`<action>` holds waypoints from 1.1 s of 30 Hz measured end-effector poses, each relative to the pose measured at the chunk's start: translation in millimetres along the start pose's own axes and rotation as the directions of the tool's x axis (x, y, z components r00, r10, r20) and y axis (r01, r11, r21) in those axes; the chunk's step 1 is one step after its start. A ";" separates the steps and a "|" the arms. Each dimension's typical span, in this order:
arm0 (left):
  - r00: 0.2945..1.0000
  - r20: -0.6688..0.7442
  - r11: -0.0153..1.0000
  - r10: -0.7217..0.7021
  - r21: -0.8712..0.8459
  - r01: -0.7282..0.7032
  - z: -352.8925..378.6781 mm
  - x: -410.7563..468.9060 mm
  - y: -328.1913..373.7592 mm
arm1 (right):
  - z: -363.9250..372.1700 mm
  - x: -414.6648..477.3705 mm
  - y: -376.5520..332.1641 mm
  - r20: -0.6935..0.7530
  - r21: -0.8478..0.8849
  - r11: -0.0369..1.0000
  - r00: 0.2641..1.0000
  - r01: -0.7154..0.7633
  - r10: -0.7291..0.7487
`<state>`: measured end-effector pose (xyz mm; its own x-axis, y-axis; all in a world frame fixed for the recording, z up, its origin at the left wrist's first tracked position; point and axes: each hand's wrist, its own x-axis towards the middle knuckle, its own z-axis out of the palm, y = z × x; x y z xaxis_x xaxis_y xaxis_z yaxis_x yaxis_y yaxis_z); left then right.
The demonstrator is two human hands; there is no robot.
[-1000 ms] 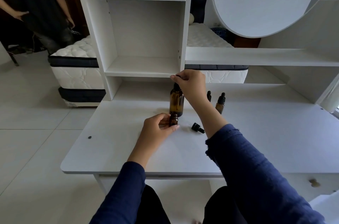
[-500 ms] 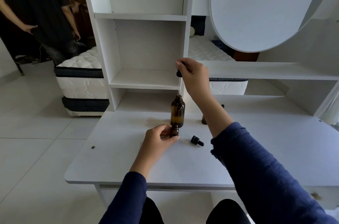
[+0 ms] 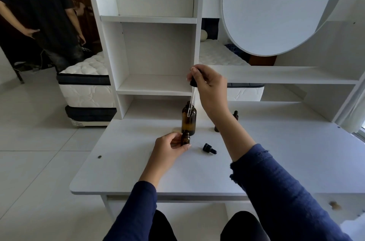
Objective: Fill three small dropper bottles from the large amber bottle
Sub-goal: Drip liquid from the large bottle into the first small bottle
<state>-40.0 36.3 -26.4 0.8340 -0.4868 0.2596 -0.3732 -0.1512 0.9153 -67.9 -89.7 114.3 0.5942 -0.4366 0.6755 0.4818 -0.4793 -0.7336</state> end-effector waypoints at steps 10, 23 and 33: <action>1.000 -0.012 0.999 0.010 0.046 -0.009 0.3 -1.5 -0.2 | 5.4 -24.7 16.5 0.026 0.005 0.994 0.994 -0.110 0.110; 1.000 -0.010 0.998 0.012 0.062 -0.011 0.2 -2.6 2.1 | 6.2 -29.3 28.9 0.083 -0.144 0.986 0.992 -0.079 0.092; 1.000 0.004 0.999 0.011 0.040 -0.011 -0.2 -2.4 0.3 | 1.8 -14.1 20.4 0.043 -0.094 0.995 0.999 -0.017 0.021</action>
<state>-42.1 37.7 -26.7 0.8280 -0.4923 0.2685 -0.3988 -0.1802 0.8992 -65.2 -92.0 89.7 0.6311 -0.4136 0.6562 0.4092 -0.5413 -0.7346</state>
